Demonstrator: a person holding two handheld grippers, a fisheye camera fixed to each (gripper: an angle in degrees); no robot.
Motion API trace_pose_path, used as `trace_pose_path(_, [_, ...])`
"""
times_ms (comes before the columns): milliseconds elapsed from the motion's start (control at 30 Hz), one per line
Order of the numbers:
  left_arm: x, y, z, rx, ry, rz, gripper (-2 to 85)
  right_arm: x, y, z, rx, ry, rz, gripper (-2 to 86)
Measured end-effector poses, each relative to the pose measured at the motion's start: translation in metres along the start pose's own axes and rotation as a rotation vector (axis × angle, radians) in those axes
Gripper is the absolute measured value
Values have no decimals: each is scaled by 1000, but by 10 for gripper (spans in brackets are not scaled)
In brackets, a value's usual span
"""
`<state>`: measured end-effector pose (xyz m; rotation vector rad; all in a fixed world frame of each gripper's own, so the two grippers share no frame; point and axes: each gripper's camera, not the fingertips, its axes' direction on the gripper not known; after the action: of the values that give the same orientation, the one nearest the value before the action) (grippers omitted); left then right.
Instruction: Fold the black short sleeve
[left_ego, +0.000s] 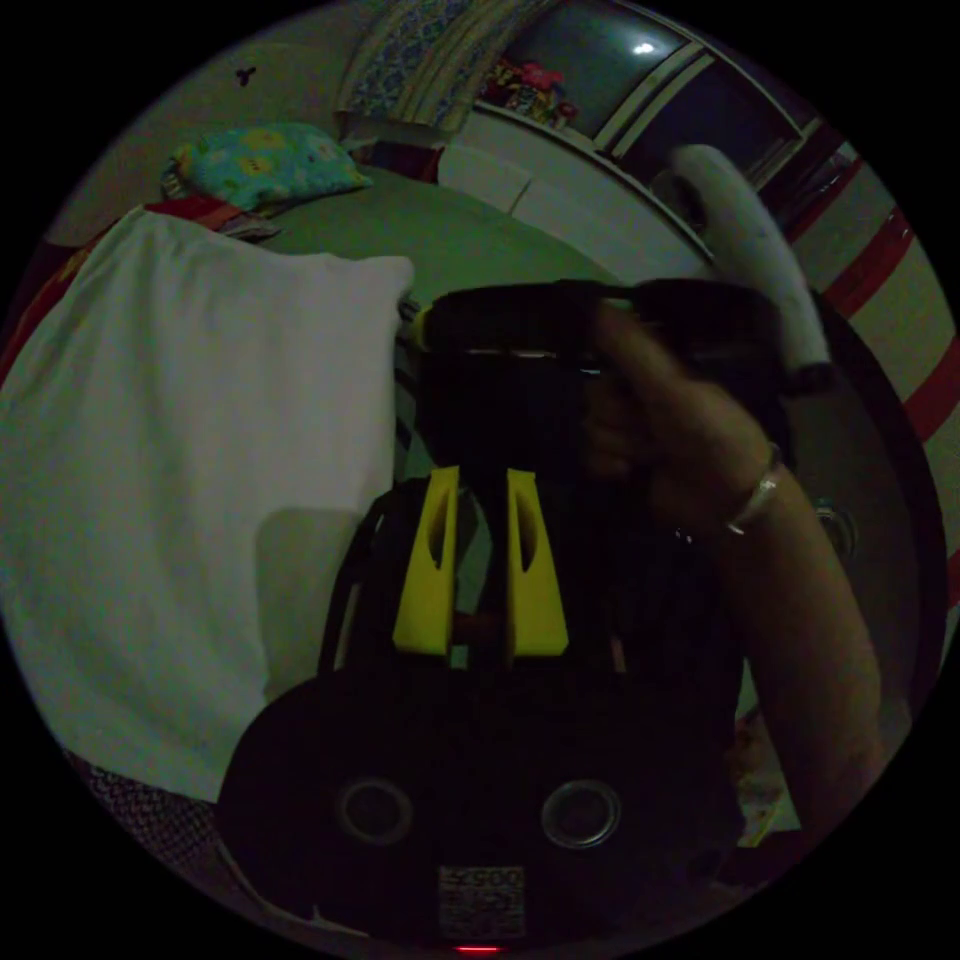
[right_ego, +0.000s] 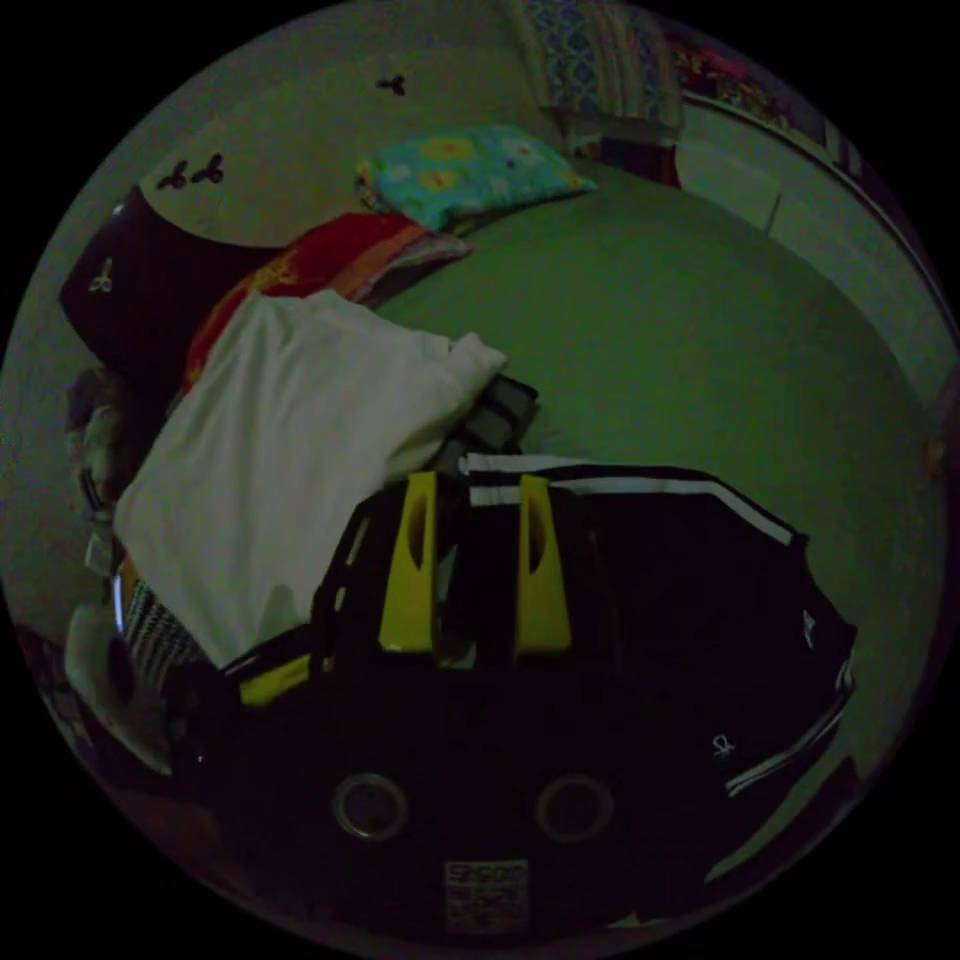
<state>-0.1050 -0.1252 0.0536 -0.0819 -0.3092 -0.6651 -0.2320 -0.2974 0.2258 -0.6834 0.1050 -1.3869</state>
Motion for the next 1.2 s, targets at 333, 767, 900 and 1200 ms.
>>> trace_pose_path(333, [-26,-19,-10,39,19,-14,79,60,82,-85,284,-3,107,-7])
trace_pose_path(767, [-9,-52,15,-20,6,59,80,137,136,-68,210,-15,175,69])
trace_pose_path(900, [-1,-62,29,-51,31,67,83,110,116,-38,155,-35,55,64])
trace_pose_path(1200, [27,-83,46,-70,-28,107,90,128,159,-18,20,-55,22,51])
